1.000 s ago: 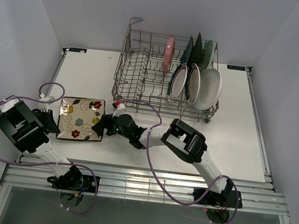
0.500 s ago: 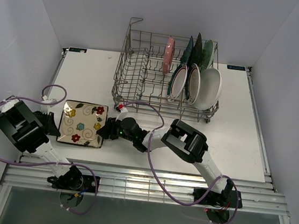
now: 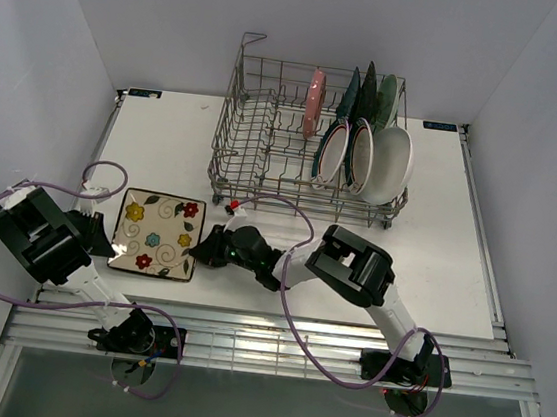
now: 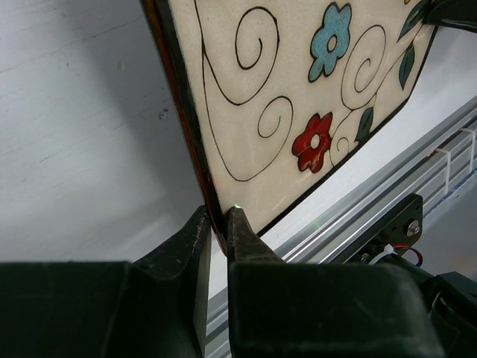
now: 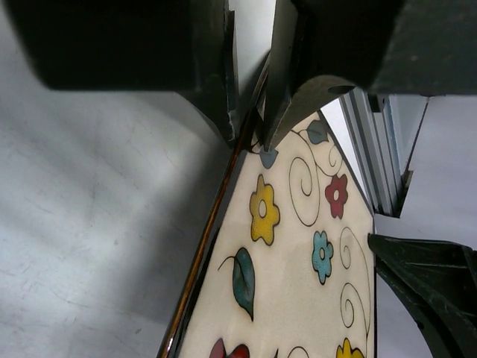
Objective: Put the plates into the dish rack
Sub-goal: Move the plate to the center of the board.
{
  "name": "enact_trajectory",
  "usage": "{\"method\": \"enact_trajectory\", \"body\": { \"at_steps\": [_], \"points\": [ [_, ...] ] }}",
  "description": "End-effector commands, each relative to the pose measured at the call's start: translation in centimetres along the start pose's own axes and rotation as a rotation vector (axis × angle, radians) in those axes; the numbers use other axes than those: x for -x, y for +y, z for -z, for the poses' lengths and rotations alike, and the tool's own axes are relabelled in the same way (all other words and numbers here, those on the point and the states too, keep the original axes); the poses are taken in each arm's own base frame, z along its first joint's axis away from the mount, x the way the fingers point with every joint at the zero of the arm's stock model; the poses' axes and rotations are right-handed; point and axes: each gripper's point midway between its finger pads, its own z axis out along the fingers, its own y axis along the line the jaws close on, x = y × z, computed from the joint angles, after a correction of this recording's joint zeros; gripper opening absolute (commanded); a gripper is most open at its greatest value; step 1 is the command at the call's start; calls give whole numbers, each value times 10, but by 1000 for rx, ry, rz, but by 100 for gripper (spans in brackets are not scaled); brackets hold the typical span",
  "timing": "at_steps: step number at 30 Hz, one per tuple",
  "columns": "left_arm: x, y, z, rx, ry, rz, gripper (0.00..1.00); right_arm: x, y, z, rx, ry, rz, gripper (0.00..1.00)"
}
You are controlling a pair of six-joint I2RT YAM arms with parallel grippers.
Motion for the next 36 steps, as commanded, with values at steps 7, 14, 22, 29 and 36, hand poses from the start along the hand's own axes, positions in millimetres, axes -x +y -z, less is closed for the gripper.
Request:
{"method": "enact_trajectory", "body": {
  "at_steps": [7, 14, 22, 29, 36],
  "points": [
    [13, 1, 5, 13, -52, -81, 21, 34, 37, 14, 46, -112, 7, 8],
    [19, 1, 2, -6, -89, -74, 34, 27, 30, 19, 26, -98, -31, 8],
    [24, 5, 4, 9, -105, -68, 43, 25, 26, 26, 10, -99, -46, 8],
    [39, 13, 9, 61, -173, -53, 44, 17, 17, 29, -29, -85, -54, 8],
    [53, 10, 9, 59, -255, -38, 44, 12, 10, 28, -50, -78, -62, 8]
  ]
}}
